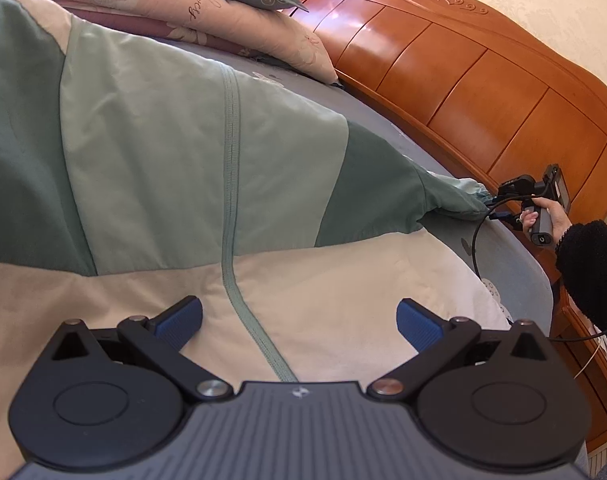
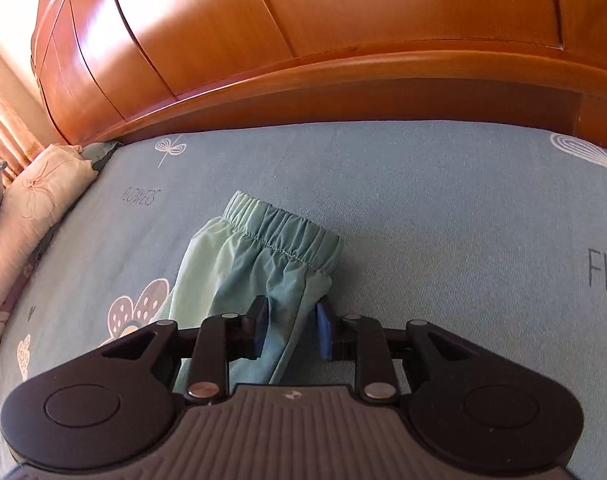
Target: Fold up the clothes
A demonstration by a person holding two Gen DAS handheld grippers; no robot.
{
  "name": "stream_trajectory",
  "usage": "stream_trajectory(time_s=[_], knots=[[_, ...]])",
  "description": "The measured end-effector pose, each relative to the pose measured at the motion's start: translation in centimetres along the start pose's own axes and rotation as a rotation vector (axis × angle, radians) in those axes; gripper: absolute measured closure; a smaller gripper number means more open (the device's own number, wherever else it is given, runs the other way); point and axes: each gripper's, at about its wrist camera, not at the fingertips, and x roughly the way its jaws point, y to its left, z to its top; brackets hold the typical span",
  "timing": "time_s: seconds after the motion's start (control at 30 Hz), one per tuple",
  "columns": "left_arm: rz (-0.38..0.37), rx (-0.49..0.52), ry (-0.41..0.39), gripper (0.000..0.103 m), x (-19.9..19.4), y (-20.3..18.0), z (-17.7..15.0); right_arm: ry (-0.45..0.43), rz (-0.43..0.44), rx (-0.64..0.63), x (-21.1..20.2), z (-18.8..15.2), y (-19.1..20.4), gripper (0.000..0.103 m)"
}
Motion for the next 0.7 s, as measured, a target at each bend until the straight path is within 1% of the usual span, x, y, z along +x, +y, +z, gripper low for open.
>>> stream_trajectory(time_s=[0.07,0.1,0.13,0.2,0.23,0.27,0.3,0.33,0.4,0.5,0.6,0.67,0.7], knots=[[-0.004,0.000,-0.002,0.001,-0.1,0.1,-0.1,0.004,0.043,-0.026,-2.2,-1.0,0.4,0.071],[-0.005,-0.001,-0.002,0.001,-0.1,0.2,-0.1,0.004,0.076,-0.048,-3.5,-1.6,0.7,0.069],[-0.005,0.002,-0.002,0.001,-0.1,0.2,-0.2,0.011,0.119,-0.070,-5.0,-2.2,1.0,0.067],[0.001,0.011,-0.002,0.001,-0.1,0.1,-0.3,0.046,0.226,-0.117,-7.7,-3.6,1.6,0.061],[0.006,0.017,-0.001,0.001,-0.1,0.0,-0.4,0.085,0.280,-0.145,-8.6,-4.4,1.9,0.056],[0.011,0.026,0.001,0.001,-0.1,-0.2,-0.4,0.165,0.341,-0.182,-9.2,-5.5,2.6,0.050],[0.017,0.034,0.002,0.001,-0.1,-0.3,-0.5,0.240,0.395,-0.216,-9.7,-6.7,3.1,0.050],[0.022,0.042,0.004,0.001,-0.1,-0.4,-0.5,0.299,0.425,-0.250,-10.1,-8.0,3.6,0.050],[0.027,0.049,0.005,0.001,-0.2,-0.5,-0.6,0.404,0.456,-0.356,-10.6,-11.5,5.3,0.049],[0.022,0.045,0.004,0.001,-0.3,-0.3,-0.6,0.507,0.455,-0.445,-11.0,-16.7,6.2,0.050],[0.014,0.034,0.004,0.001,-0.4,0.0,-0.6,0.573,0.483,-0.452,-10.6,-20.3,6.5,0.050],[0.014,0.034,0.005,0.001,-0.4,0.0,-0.6,0.584,0.472,-0.456,-10.5,-22.0,6.6,0.051],[0.014,0.034,0.005,0.001,-0.4,0.0,-0.6,0.587,0.466,-0.458,-10.6,-22.7,6.7,0.055]])
